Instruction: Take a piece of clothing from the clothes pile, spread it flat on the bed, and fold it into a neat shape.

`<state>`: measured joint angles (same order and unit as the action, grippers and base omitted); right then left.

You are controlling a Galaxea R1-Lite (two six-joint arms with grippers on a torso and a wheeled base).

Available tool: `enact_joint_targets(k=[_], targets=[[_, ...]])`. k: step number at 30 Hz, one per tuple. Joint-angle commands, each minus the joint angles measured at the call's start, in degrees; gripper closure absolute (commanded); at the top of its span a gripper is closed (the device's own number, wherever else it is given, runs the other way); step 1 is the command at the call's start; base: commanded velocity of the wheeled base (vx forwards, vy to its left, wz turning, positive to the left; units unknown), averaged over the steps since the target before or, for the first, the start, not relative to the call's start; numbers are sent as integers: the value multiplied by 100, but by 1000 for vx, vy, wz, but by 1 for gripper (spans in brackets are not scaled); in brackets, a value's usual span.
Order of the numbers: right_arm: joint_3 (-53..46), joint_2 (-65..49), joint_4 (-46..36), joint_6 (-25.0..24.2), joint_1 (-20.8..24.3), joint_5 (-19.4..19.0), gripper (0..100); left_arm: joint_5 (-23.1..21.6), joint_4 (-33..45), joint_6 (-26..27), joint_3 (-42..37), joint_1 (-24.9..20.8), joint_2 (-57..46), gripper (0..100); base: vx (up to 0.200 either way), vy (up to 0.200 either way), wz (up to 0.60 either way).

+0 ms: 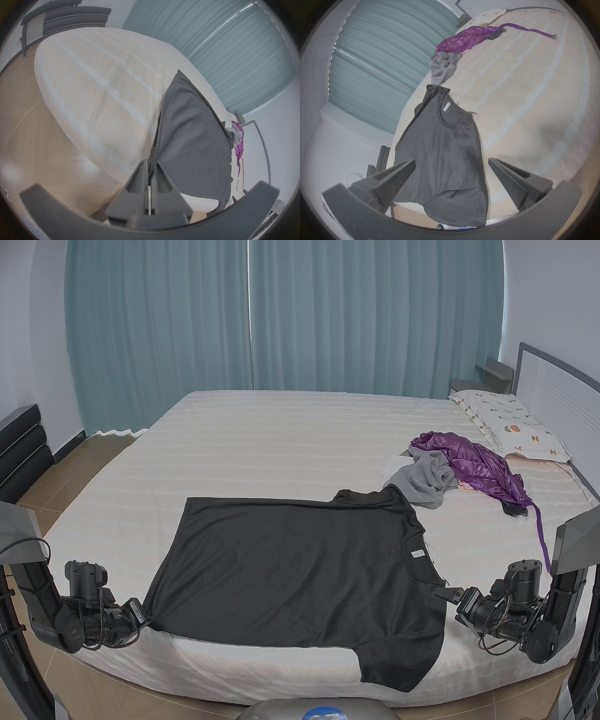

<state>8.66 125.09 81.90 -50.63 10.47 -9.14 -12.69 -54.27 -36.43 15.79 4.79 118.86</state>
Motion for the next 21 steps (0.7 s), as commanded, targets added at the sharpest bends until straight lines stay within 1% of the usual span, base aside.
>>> enact_joint_targets(k=[1,7,12,13,21], targets=[[66,332,2,27,60,0,0,-14,-13,-5,-5,13,-3,100,0,0,0],[286,525,-7,35,175,9,0,-23,-22,-5,-14,13,-38,100,0,0,0],[602,807,-60,35,175,62,0,-23,-40,-14,-5,13,-12,100,0,0,0],[655,851,-69,35,166,71,100,-23,-40,-14,-5,13,-12,100,0,0,0],[840,710,-51,35,25,79,100,-23,-48,-22,12,13,-21,100,0,0,0]])
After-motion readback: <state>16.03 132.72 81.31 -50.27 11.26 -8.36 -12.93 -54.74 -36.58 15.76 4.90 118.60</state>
